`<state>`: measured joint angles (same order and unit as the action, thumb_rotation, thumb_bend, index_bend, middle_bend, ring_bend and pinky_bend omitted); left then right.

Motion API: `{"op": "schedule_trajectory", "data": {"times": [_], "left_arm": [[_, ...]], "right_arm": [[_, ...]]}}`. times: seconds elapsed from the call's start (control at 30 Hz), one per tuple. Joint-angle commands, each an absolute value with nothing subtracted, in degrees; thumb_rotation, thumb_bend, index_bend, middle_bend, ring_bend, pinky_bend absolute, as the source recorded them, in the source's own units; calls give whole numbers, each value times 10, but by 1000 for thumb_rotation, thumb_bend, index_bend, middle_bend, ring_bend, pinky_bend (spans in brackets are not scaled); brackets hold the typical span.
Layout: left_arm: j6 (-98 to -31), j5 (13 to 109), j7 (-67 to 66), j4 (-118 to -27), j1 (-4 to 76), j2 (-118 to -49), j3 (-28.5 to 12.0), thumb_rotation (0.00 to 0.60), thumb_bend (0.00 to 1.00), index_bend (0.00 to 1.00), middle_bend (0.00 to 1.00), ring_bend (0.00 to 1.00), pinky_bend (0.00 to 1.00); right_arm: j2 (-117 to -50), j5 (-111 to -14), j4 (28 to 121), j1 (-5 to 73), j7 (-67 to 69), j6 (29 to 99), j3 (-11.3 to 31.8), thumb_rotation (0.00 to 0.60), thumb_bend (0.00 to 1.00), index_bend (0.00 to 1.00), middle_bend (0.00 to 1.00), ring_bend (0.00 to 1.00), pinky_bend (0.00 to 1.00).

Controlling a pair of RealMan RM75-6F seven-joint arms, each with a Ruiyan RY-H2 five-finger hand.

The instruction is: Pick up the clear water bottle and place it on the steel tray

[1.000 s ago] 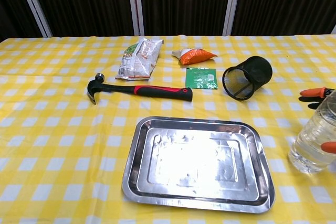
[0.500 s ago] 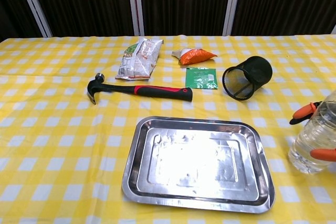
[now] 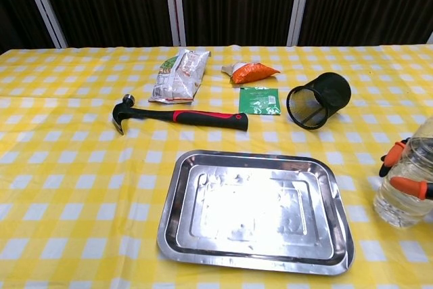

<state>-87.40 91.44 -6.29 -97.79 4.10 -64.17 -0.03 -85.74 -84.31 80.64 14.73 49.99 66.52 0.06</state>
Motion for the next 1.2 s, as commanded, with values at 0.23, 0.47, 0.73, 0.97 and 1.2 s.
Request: {"op": "schedule_trajectory", "data": {"times": [0.23,0.47,0.73,0.97,1.2], "left_arm": [[-876,918,-59,-978,41,-641,0,600,164,51,0,0,0],[-883,919,-49,-977,38,-637,-1,600,164,51,0,0,0],[-884,920,-40,-976,38,-634,-1,600,164,52,0,0,0],[-884,924,-41,-978,37,-634,2,600,164,52,0,0,0],[-880,922,-37,-976,39,-633,1,600,164,52,0,0,0]], "right_arm": [[-793,-862,902,156,485,691,22,600,570,741,586,201,0],[-737,-845,1005,164,418,686,39,600,592,741,586,201,0],[-691,-816,1112,166,347,676,43,600,605,740,586,210,0],[-728,-798,1141,173,283,666,40,600,607,740,588,219,0],[-810,-752,1155,199,198,646,55,600,608,741,589,226,0]]}}
